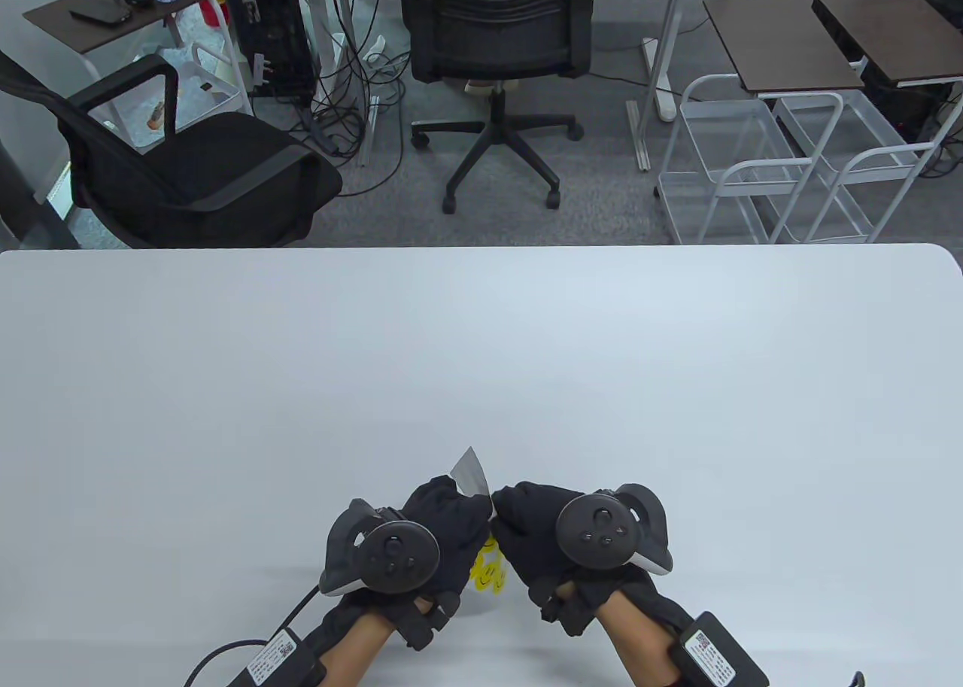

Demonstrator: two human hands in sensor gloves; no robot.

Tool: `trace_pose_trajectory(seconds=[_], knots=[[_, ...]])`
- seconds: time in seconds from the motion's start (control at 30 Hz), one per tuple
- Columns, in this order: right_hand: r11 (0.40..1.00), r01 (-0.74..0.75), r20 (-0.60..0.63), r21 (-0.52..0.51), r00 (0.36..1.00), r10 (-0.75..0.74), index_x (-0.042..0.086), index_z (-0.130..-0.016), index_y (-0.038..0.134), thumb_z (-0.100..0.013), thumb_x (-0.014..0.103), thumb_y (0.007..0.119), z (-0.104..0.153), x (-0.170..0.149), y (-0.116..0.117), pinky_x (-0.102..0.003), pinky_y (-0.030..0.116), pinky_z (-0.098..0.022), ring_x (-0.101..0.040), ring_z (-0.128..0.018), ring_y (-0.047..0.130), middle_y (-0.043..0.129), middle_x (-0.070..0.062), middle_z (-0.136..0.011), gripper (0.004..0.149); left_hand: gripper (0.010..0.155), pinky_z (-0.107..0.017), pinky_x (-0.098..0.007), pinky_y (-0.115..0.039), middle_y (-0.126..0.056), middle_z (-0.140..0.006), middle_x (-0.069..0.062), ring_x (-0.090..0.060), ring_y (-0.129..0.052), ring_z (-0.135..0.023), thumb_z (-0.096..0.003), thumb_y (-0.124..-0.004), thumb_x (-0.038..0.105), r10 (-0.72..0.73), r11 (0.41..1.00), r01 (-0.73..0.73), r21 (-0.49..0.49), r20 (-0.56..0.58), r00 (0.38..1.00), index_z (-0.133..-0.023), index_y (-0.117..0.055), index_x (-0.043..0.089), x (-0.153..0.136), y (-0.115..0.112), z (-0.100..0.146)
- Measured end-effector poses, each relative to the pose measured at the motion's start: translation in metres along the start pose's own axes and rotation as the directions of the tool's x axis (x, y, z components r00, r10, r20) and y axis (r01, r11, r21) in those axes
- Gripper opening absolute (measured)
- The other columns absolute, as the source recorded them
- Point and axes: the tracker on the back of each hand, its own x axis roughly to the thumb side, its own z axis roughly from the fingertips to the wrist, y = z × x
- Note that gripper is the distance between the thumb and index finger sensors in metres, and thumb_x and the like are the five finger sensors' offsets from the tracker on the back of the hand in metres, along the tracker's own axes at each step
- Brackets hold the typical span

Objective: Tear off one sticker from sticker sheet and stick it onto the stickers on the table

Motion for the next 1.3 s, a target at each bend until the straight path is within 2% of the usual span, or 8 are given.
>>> trace_pose_trajectory(seconds=[0.23,0.33,0.47,0.73,0.97,1.07,1.23,1.3], knots=[[0.994,0.092,-0.016,-0.064,0.996,-0.093,-0.001,-0.073,0.088,-0.045,0.03,0.083,0.004,-0.01,-0.008,-0.038,0.082,-0.009,-0.014,-0.014,0.088,0.094,0.0,-0.034,0.042,0.043,-0.07,-0.061,-0.068,-0.105,-0.061,-0.009,-0.034,-0.101,-0.071,-0.0482,-0.079,0.028,0.084,0.995,-0.084,0.048,-0.003,0.996,-0.085,-0.082,0.005,-0.004,0.003,0.002],[0.982,0.147,-0.038,-0.115,0.988,-0.152,0.003,-0.073,0.089,-0.045,0.032,0.084,0.006,-0.017,-0.012,-0.038,0.082,-0.009,-0.014,-0.014,0.089,0.094,0.001,-0.034,0.041,0.043,-0.069,-0.059,-0.071,-0.106,-0.062,-0.006,-0.032,-0.102,-0.072,-0.0483,-0.079,0.031,0.076,0.99,-0.075,0.119,-0.005,0.997,-0.086,-0.084,0.009,-0.006,0.004,0.004],[0.979,0.087,-0.051,-0.184,0.994,-0.098,0.004,-0.073,0.09,-0.045,0.033,0.085,0.009,-0.017,-0.019,-0.038,0.082,-0.009,-0.014,-0.014,0.089,0.095,0.001,-0.035,0.04,0.043,-0.068,-0.057,-0.073,-0.106,-0.063,-0.004,-0.031,-0.103,-0.073,-0.0484,-0.079,0.034,0.03,0.987,-0.025,0.159,-0.03,0.999,-0.085,-0.084,0.01,-0.008,0.004,0.005],[0.955,0.079,-0.071,-0.285,0.992,-0.104,0.005,-0.073,0.09,-0.045,0.034,0.086,0.015,-0.019,-0.034,-0.038,0.082,-0.008,-0.014,-0.013,0.089,0.095,0.002,-0.035,0.04,0.043,-0.067,-0.059,-0.073,-0.106,-0.07,-0.006,-0.035,-0.101,-0.076,-0.0489,-0.078,0.033,0.097,0.975,-0.075,0.208,-0.095,0.991,-0.086,-0.084,0.011,-0.021,0.01,0.008],[0.89,0.162,-0.092,-0.427,0.971,-0.221,0.006,-0.074,0.09,-0.046,0.034,0.085,0.024,-0.034,-0.055,-0.037,0.081,-0.008,-0.013,-0.013,0.088,0.095,0.002,-0.036,0.04,0.043,-0.065,-0.06,-0.074,-0.105,-0.073,-0.005,-0.038,-0.092,-0.086,-0.0487,-0.079,0.033,0.17,0.925,-0.091,0.369,-0.187,0.967,-0.086,-0.085,0.013,-0.045,0.026,0.017],[0.871,0.165,-0.132,-0.462,0.959,-0.251,0.006,-0.074,0.09,-0.046,0.034,0.086,0.028,-0.045,-0.058,-0.037,0.081,-0.008,-0.013,-0.013,0.088,0.095,0.002,-0.036,0.04,0.043,-0.065,-0.059,-0.075,-0.106,-0.071,-0.005,-0.037,-0.094,-0.084,-0.0486,-0.079,0.033,0.286,0.875,-0.143,0.463,-0.255,0.924,-0.085,-0.085,0.012,-0.067,0.035,0.025],[0.874,0.103,-0.226,-0.474,0.946,-0.234,0.006,-0.073,0.091,-0.045,0.034,0.087,0.025,-0.058,-0.055,-0.037,0.082,-0.008,-0.014,-0.013,0.089,0.095,0.002,-0.035,0.04,0.043,-0.064,-0.058,-0.076,-0.106,-0.069,-0.007,-0.036,-0.097,-0.08,-0.0485,-0.079,0.032,0.577,0.698,-0.267,0.664,-0.301,0.76,-0.085,-0.085,0.01,-0.107,0.044,0.049],[0.887,0.083,-0.246,-0.453,0.945,-0.214,0.006,-0.073,0.091,-0.045,0.034,0.088,0.019,-0.056,-0.053,-0.038,0.082,-0.008,-0.014,-0.013,0.089,0.095,0.001,-0.035,0.04,0.043,-0.063,-0.057,-0.076,-0.106,-0.068,-0.006,-0.036,-0.097,-0.079,-0.0485,-0.079,0.032,0.636,0.647,-0.281,0.709,-0.297,0.712,-0.085,-0.085,0.01,-0.117,0.046,0.056]])
